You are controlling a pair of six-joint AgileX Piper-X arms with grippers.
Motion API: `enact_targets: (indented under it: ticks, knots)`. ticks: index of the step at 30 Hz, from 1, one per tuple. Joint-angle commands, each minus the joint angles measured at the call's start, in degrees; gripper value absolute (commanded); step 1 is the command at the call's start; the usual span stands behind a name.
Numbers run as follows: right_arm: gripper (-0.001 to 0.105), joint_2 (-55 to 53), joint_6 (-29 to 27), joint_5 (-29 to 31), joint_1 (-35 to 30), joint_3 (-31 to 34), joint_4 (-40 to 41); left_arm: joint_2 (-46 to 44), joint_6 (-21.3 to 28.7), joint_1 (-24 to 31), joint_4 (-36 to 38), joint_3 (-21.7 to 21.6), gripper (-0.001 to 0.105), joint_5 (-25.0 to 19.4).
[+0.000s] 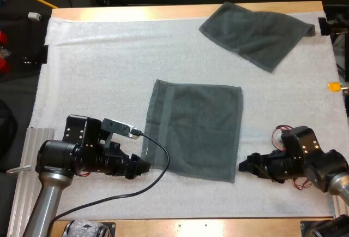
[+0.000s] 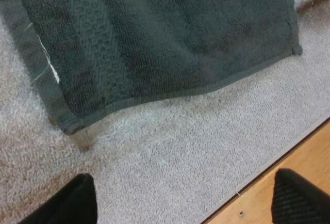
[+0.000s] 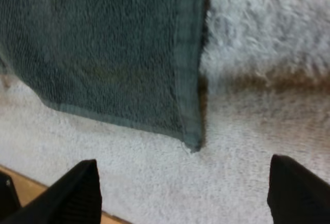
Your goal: Pick towel from pile, fold and stack
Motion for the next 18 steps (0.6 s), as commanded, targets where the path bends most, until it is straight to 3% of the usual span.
enact_targets:
  ticks: [1,6,11,18]
  knots:
    - [0.065,0.7,-0.1,-1.7,0.5,0.0,-0.9,-0.3,-0.1,0.0,-0.1,0.0,0.067,-0.2]
    - [0.065,4.6,2.1,-0.6,6.8,0.0,-5.1,-0.3,-0.1,0.0,-0.1,0.0,0.067,-0.2]
    - [0.065,8.6,10.0,6.6,11.6,0.0,-9.9,-0.3,-0.1,0.0,0.0,0.0,0.067,-0.1]
    - [0.065,16.2,15.4,2.5,12.0,0.0,-17.6,-0.3,-0.1,0.0,0.1,0.0,0.067,-0.1]
